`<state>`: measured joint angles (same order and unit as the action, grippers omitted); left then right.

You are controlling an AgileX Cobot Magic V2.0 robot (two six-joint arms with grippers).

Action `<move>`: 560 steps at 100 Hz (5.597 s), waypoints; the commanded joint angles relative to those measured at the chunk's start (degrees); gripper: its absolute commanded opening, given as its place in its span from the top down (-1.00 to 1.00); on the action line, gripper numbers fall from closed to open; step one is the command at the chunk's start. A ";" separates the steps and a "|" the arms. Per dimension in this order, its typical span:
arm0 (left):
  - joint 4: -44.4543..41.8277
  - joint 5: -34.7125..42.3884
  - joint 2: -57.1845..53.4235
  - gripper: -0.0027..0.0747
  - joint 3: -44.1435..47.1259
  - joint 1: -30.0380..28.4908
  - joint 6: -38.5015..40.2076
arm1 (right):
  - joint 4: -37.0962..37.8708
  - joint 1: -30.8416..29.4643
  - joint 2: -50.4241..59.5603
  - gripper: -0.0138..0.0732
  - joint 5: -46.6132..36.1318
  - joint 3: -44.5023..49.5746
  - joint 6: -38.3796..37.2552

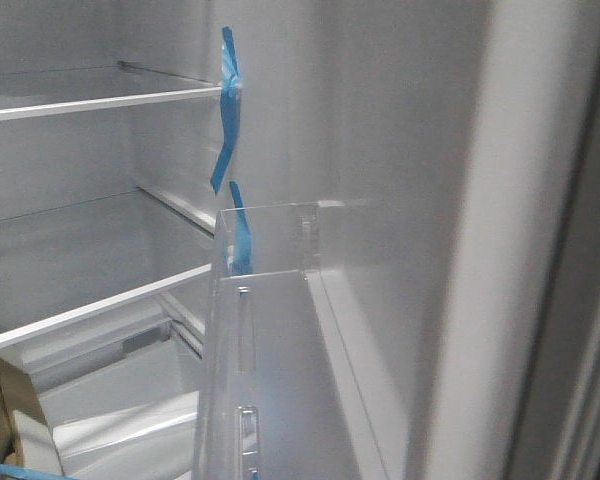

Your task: Close fridge door

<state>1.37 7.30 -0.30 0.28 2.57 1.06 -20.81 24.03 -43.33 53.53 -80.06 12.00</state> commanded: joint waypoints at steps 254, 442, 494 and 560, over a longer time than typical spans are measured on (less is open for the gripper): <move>0.35 4.16 -1.17 0.98 2.01 0.29 0.29 | -18.41 12.59 -48.71 0.78 -40.26 -9.94 26.97; 0.35 4.16 -1.17 0.98 2.01 0.20 0.29 | 29.39 -4.66 -21.33 0.78 -5.19 -15.36 -7.38; 0.35 4.16 -1.17 0.98 2.01 0.20 0.29 | 35.57 -4.66 18.59 0.78 -1.99 17.94 -20.92; 0.35 4.16 -1.17 0.98 2.01 0.20 0.29 | 34.56 -4.66 30.63 0.79 -5.29 32.51 -22.03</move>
<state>1.37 7.30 -0.30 0.28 2.57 1.06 12.85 19.74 -12.08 52.24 -46.49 -9.87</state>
